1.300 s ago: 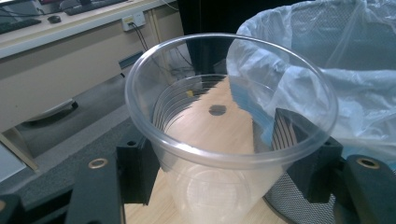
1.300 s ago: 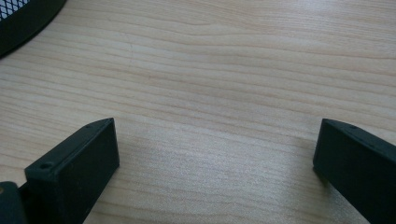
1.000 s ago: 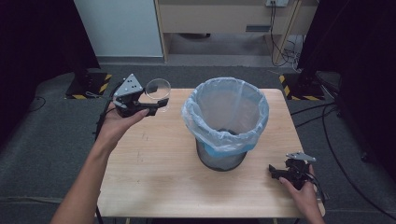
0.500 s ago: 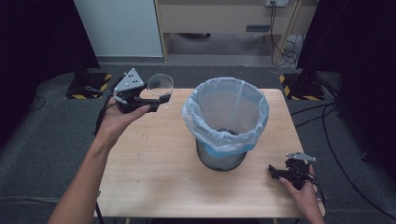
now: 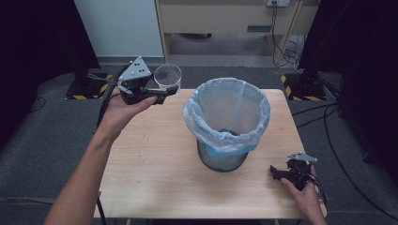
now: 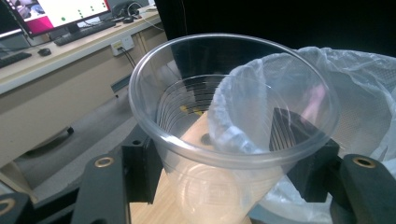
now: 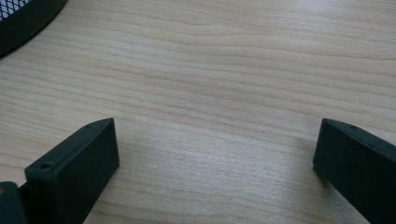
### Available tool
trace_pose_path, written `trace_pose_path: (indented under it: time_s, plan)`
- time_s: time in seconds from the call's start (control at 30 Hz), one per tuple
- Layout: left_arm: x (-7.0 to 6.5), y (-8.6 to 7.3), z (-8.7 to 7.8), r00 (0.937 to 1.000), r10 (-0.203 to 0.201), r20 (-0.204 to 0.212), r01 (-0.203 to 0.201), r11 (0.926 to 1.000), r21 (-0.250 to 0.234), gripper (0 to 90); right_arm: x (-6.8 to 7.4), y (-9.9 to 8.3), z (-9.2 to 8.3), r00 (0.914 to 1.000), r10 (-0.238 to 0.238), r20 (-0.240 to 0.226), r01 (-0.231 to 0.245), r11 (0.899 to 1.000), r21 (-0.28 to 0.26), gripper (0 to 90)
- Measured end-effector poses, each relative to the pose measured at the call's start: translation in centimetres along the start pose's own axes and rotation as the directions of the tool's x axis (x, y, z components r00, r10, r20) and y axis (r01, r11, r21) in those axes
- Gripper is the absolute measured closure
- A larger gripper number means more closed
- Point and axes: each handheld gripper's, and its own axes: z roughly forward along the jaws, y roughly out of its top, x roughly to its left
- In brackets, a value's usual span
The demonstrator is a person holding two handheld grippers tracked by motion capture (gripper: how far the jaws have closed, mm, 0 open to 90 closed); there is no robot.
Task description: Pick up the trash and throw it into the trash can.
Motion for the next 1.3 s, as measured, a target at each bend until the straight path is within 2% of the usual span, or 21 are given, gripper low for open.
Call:
trace_pose_path:
  time_s: [0.33, 0.57, 0.93, 1.3]
  plan:
    - [-0.8, 2.0, 0.5, 0.9993, 0.036, 0.012, -0.036, 0.9993, -0.006, 36.7, 0.0, 0.0, 0.0, 1.0, -0.001, -0.002, 0.001, 1.0, 0.001, 0.3]
    - [-2.0, 3.0, 1.6, 0.9975, 0.056, 0.042, -0.056, 0.9984, -0.01, 36.6, 0.0, 0.0, 0.0, 1.0, -0.002, -0.003, 0.002, 1.0, 0.0, 0.3]
    - [-3.2, 3.7, 2.9, 0.995, 0.067, 0.074, -0.066, 0.9977, -0.018, 36.4, 0.0, 0.0, 0.0, 1.0, -0.002, -0.003, 0.002, 1.0, 0.001, 0.3]
    - [-4.9, 4.3, 4.7, 0.9885, 0.08, 0.128, -0.079, 0.9967, -0.018, 35.7, 0.0, 0.0, 0.0, 1.0, 0.0, -0.004, 0.0, 1.0, 0.001, 0.3]
